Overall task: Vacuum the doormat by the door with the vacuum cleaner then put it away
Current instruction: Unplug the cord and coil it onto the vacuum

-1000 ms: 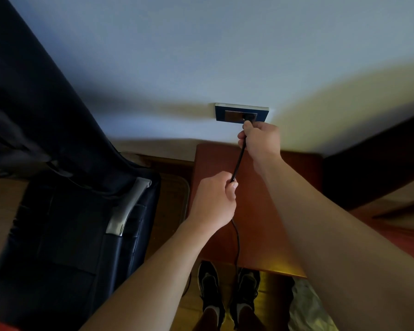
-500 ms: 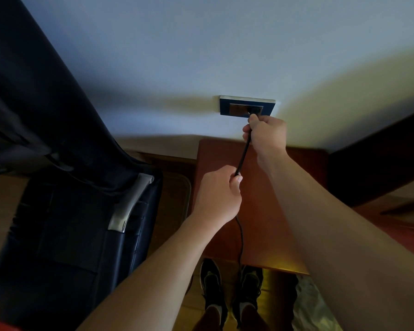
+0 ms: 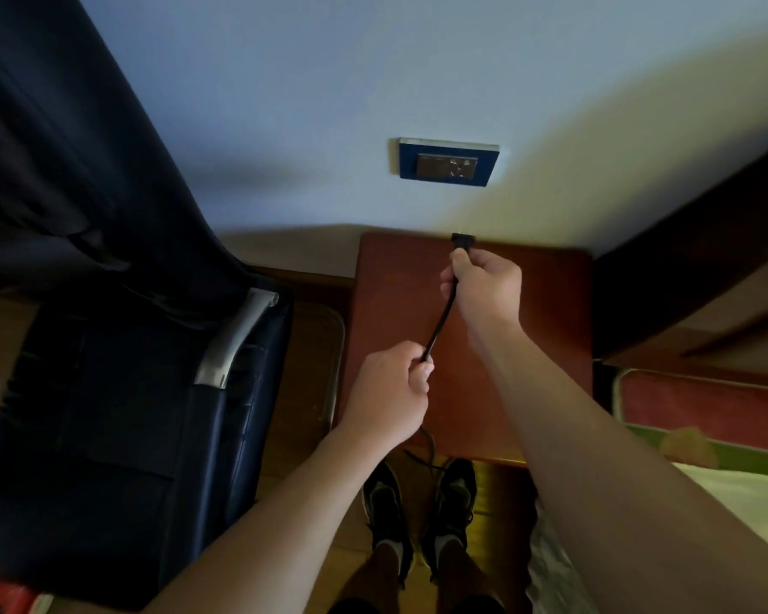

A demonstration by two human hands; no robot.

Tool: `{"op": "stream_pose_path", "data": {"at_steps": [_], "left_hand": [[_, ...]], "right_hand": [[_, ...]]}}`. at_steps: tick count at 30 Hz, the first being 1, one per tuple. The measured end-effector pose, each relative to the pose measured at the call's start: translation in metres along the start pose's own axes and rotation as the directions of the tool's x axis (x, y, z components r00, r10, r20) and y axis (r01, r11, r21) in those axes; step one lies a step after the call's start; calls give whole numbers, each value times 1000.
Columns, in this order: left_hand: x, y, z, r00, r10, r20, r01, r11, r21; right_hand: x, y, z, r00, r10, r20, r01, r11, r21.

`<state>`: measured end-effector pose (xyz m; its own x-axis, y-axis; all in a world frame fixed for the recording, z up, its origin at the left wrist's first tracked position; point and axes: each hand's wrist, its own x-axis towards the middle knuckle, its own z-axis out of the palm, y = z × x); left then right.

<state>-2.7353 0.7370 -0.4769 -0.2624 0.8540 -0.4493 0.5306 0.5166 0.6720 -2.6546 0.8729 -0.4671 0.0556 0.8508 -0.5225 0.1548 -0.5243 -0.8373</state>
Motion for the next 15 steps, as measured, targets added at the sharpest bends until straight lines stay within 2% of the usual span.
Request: {"op": "stream_pose_path", "data": {"at_steps": [8, 15], "left_hand": [[-31, 1, -10, 997, 71, -36, -72, 996, -48], [-60, 12, -27, 990, 128, -56, -131, 989, -64]], "right_hand": [[-39, -12, -13, 998, -53, 16, 52, 997, 62], [-74, -33, -22, 991, -132, 30, 131, 991, 26]]}}
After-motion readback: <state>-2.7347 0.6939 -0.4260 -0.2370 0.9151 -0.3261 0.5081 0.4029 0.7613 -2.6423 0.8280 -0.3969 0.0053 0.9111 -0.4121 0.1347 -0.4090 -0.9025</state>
